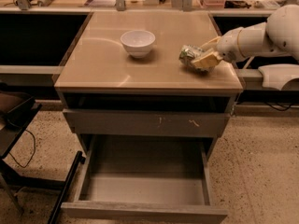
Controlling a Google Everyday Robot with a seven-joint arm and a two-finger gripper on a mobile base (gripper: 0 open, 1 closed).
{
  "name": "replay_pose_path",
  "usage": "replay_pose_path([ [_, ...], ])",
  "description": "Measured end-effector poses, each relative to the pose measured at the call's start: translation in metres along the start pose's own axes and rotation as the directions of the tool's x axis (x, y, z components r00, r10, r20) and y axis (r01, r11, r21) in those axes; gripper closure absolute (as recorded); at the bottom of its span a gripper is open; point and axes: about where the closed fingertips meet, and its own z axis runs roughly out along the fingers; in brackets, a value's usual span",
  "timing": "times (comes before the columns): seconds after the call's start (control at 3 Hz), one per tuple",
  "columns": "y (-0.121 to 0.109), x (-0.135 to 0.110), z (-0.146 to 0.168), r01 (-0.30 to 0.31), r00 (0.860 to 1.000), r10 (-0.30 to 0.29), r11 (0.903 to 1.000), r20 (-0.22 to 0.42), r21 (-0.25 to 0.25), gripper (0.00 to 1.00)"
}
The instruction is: Pick 7up can from middle drawer and place on counter
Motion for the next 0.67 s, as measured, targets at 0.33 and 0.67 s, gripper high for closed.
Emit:
replay_pose_path([
  [0.33, 0.0001, 0.0, 0.0002, 0.0, 1.0, 0.0, 1.0, 0.0, 0.0, 0.58],
  [0.67, 0.0001, 0.0, 0.0002, 0.0, 1.0, 0.0, 1.0, 0.0, 0.0, 0.35],
])
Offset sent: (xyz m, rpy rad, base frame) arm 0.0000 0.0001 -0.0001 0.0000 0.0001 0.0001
